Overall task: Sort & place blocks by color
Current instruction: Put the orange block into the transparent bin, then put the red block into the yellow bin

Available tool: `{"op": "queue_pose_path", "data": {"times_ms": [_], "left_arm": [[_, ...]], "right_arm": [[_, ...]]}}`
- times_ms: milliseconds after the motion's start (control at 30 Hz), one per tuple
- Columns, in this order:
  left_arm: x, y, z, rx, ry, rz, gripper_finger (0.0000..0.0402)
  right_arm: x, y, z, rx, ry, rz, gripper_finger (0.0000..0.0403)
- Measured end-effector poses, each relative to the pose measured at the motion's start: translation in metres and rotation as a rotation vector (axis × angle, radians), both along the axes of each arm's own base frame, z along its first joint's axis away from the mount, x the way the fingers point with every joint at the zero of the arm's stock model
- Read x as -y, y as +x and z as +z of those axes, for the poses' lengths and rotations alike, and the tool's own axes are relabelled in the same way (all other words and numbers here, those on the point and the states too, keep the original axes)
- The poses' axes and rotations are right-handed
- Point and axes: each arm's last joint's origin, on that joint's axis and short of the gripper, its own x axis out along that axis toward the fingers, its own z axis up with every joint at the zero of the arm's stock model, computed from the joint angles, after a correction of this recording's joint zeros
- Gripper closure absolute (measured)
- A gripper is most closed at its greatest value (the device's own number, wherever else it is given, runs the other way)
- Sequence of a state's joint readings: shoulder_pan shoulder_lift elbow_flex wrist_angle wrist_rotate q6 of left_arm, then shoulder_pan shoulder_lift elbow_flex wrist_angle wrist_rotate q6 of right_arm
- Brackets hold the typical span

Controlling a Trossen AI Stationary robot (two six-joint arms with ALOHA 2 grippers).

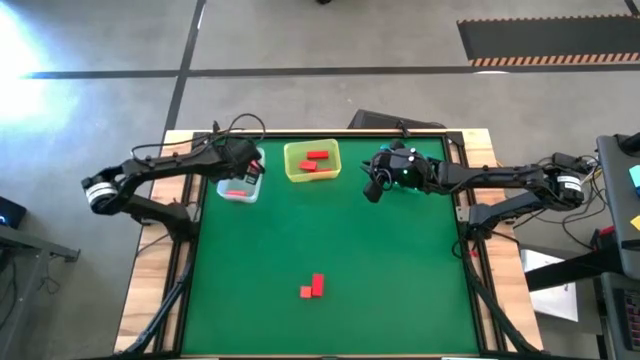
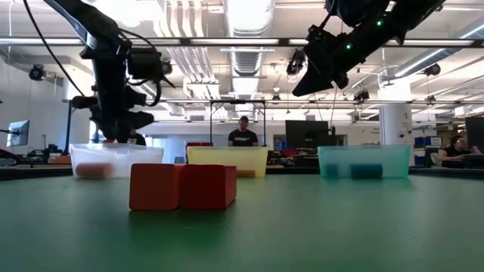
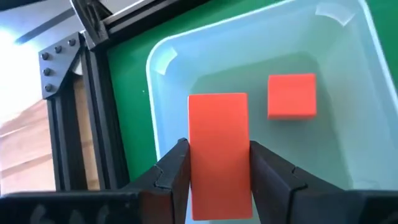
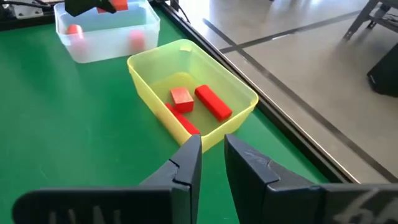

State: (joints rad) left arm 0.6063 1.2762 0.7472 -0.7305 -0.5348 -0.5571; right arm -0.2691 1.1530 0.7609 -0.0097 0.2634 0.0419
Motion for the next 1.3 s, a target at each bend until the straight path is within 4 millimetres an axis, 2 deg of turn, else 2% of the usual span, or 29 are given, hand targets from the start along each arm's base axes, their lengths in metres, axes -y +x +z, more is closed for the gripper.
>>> {"op": "queue_pose_path", "data": {"times_ms": [67, 267, 433, 500, 600, 733, 900, 1167, 1300], "left_arm": [[-0.002, -0.002, -0.003, -0.001, 0.003, 0.000, 0.0286], [-0.003, -0.003, -0.005, 0.003, 0.008, 0.007, 0.0224], [-0.004, -0.002, -0.004, 0.014, 0.017, 0.008, 0.0215], [-0.004, 0.000, -0.002, 0.036, 0.020, 0.020, 0.0214], [-0.001, 0.004, 0.002, 0.099, -0.032, -0.006, 0.0213], [0.010, 0.013, 0.011, 0.175, -0.069, -0.098, 0.0212], [0.031, 0.023, 0.019, 0.124, 0.028, -0.259, 0.0211], [0.065, 0.035, 0.041, 0.220, 0.138, -0.420, 0.0211], [0.080, 0.037, 0.050, 0.269, 0.165, -0.512, 0.0211]], "right_arm": [[0.000, 0.000, 0.000, -0.008, -0.014, 0.009, 0.0342], [0.002, 0.004, 0.005, 0.007, -0.118, 0.052, 0.0343], [0.010, 0.009, 0.010, 0.041, -0.240, 0.073, 0.0343], [0.010, 0.009, 0.011, 0.066, -0.205, 0.053, 0.0345], [0.004, 0.010, 0.011, 0.163, -0.030, 0.016, 0.0349], [-0.023, 0.010, 0.015, 0.214, 0.136, 0.158, 0.0351], [-0.069, 0.008, 0.007, 0.082, 0.175, 0.315, 0.0351], [-0.135, 0.014, -0.006, 0.098, 0.182, 0.294, 0.0351], [-0.158, 0.018, -0.020, 0.101, 0.208, 0.277, 0.0351]]}}
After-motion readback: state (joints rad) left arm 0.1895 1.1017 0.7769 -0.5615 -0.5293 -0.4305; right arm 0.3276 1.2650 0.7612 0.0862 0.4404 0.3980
